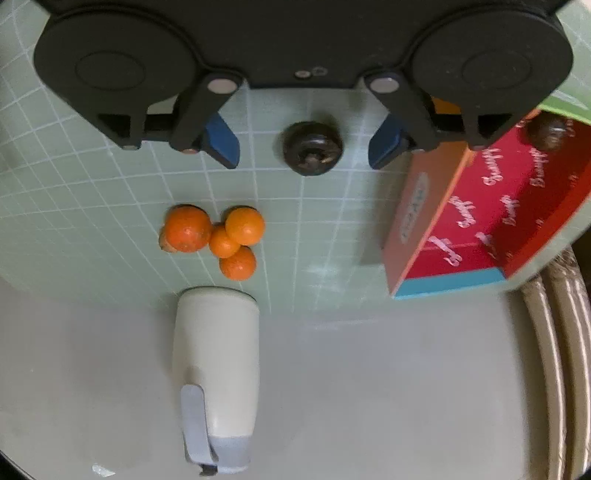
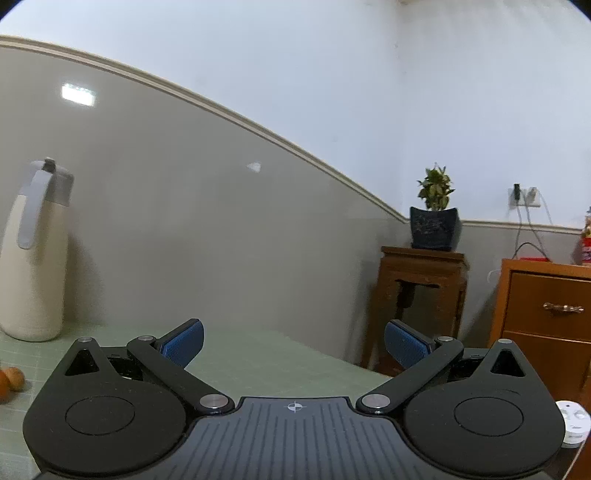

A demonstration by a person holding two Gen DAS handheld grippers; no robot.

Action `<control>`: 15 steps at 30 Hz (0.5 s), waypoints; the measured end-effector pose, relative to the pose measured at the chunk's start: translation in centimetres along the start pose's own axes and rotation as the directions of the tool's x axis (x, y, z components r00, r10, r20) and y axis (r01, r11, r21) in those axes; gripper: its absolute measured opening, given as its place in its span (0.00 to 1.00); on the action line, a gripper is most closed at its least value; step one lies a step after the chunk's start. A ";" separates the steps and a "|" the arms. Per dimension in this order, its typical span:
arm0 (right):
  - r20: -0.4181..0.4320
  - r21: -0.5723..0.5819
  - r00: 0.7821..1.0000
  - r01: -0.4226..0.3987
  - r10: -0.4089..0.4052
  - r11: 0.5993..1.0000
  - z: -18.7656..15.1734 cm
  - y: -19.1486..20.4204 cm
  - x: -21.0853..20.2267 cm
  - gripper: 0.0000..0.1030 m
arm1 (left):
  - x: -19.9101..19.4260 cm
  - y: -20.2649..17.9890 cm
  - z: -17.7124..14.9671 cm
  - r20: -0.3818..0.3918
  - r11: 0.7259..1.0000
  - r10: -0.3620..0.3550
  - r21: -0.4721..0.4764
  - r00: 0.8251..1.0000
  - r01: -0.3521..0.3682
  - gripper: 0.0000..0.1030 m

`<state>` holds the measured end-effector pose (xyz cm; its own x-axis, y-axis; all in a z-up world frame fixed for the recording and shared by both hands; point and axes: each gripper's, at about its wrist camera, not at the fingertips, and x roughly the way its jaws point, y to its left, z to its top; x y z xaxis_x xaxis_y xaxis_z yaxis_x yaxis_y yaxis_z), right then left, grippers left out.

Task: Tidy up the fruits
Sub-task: 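Grasp the dark donut-shaped piece with the left tool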

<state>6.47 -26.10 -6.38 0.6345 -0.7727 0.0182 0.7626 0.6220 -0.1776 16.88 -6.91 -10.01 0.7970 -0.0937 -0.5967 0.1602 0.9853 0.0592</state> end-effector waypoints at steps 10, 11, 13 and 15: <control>-0.037 0.029 0.995 -0.087 0.089 0.996 0.6 0.2 0.4 1.00 | 1.5 0.5 -0.2 -0.026 1.000 -0.022 -0.014 0.999 0.022 0.29; -0.037 0.028 0.995 -0.092 0.093 0.995 0.7 0.2 0.4 1.00 | 1.4 0.5 -0.2 -0.023 1.000 -0.026 -0.015 0.999 0.026 0.29; -0.038 0.026 0.994 -0.103 0.104 0.994 0.7 0.4 0.5 1.00 | 1.3 0.5 -0.4 -0.016 0.999 -0.030 -0.022 0.999 0.030 0.28; -0.036 0.028 0.994 -0.106 0.107 0.994 0.6 0.5 0.5 1.00 | 1.2 0.6 -0.5 -0.012 0.999 -0.040 -0.032 0.999 0.040 0.28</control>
<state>7.21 -26.13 -5.82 0.7078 -0.7055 -0.0367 0.6940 0.7041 -0.1507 17.63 -6.31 -11.09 0.7826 -0.1317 -0.6085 0.1735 0.9848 0.0099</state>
